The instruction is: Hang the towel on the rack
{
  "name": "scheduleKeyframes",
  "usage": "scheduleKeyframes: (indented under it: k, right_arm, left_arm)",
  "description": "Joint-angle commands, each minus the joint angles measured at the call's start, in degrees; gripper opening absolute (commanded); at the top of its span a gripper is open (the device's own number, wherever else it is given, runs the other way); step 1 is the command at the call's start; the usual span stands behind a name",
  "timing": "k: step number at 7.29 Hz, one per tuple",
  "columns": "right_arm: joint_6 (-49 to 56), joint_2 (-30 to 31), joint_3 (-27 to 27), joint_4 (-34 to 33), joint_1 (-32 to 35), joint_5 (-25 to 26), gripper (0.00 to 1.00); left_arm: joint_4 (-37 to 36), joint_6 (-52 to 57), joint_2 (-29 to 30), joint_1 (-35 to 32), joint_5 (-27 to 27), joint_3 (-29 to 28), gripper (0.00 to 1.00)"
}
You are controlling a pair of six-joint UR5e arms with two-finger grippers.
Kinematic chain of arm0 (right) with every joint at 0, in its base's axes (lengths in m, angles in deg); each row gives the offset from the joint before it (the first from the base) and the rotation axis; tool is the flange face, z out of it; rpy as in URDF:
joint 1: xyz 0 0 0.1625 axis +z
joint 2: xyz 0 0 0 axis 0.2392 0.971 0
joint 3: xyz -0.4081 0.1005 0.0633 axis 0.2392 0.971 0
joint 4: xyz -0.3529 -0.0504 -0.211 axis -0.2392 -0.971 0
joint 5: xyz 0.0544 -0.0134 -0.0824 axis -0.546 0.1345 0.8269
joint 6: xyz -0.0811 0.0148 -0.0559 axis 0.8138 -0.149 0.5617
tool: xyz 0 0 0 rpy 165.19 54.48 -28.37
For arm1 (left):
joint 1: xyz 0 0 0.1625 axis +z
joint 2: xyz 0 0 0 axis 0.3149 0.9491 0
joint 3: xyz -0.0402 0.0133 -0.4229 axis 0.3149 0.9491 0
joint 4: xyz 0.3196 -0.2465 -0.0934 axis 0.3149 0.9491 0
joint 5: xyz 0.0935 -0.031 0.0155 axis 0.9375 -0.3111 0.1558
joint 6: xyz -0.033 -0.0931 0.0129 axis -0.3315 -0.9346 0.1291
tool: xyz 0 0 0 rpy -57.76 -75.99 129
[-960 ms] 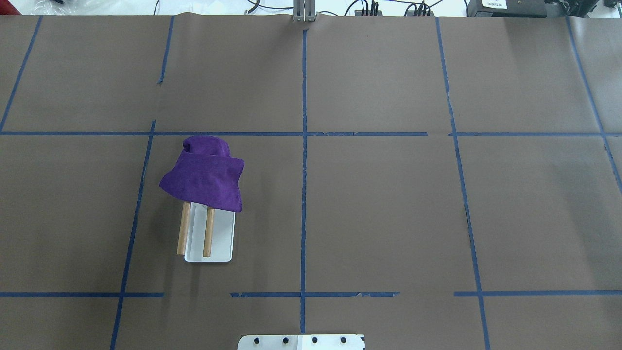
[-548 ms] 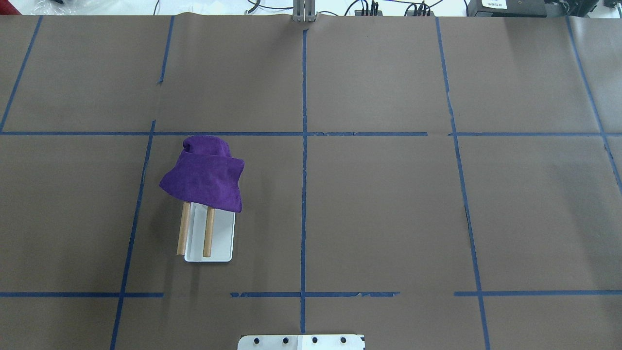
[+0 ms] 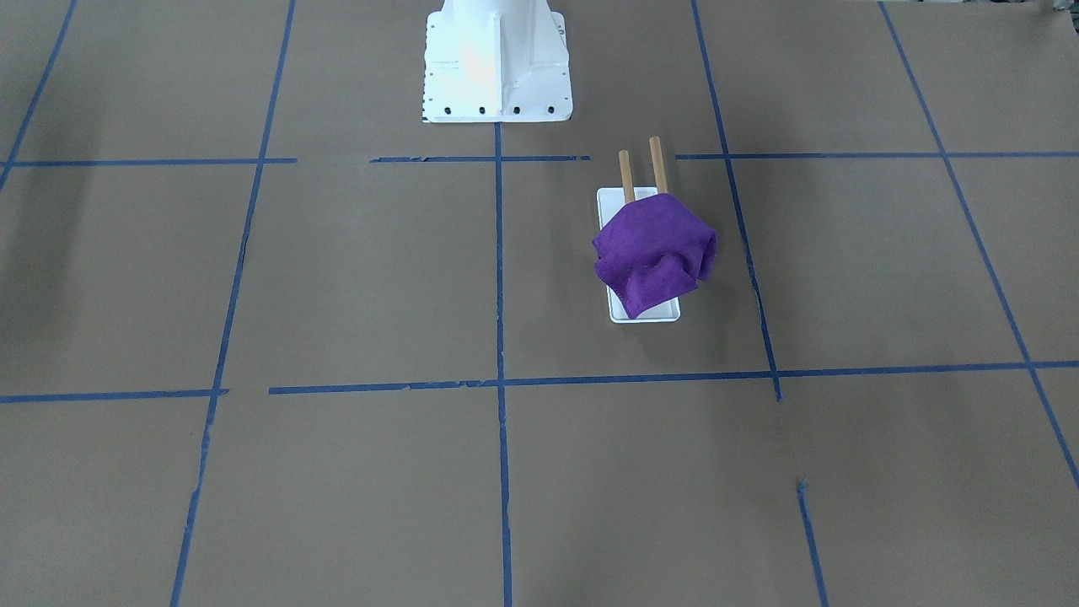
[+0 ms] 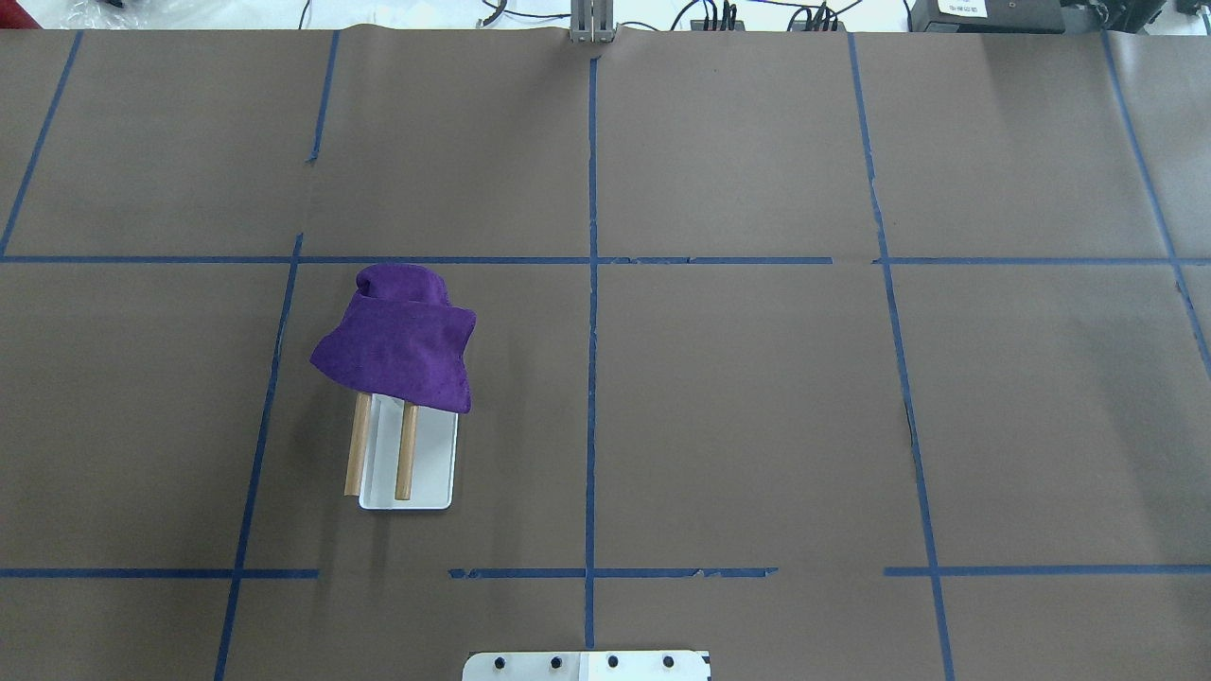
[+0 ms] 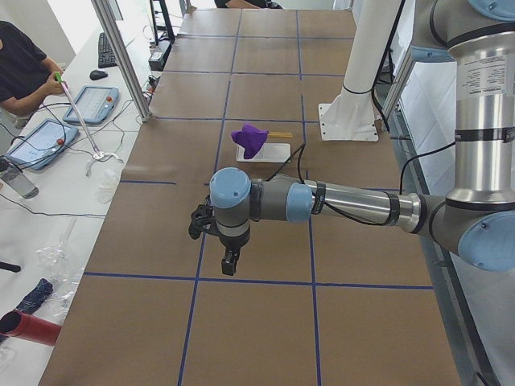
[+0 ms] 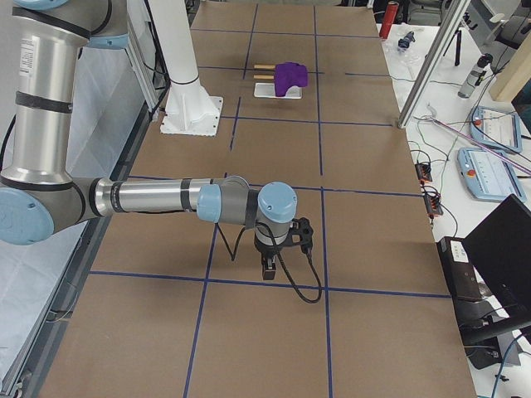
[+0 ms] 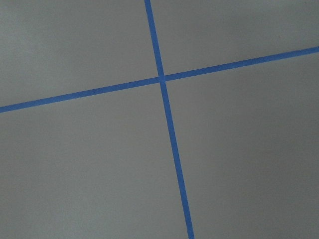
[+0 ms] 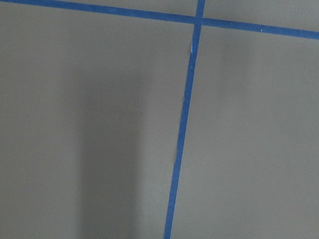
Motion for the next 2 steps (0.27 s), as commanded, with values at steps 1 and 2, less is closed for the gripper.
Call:
scheduleKeyframes:
  k: [1, 2]
  right_arm:
    - [-0.05, -1.39, 0.41, 0.07, -1.50, 0.15, 1.00]
    - [-0.05, -1.75, 0.41, 0.24, -1.59, 0.32, 1.00]
  left_arm:
    - [-0.07, -0.06, -0.14, 0.28, 0.00, -0.05, 1.00]
    - [-0.07, -0.07, -0.14, 0.28, 0.00, -0.40, 1.00]
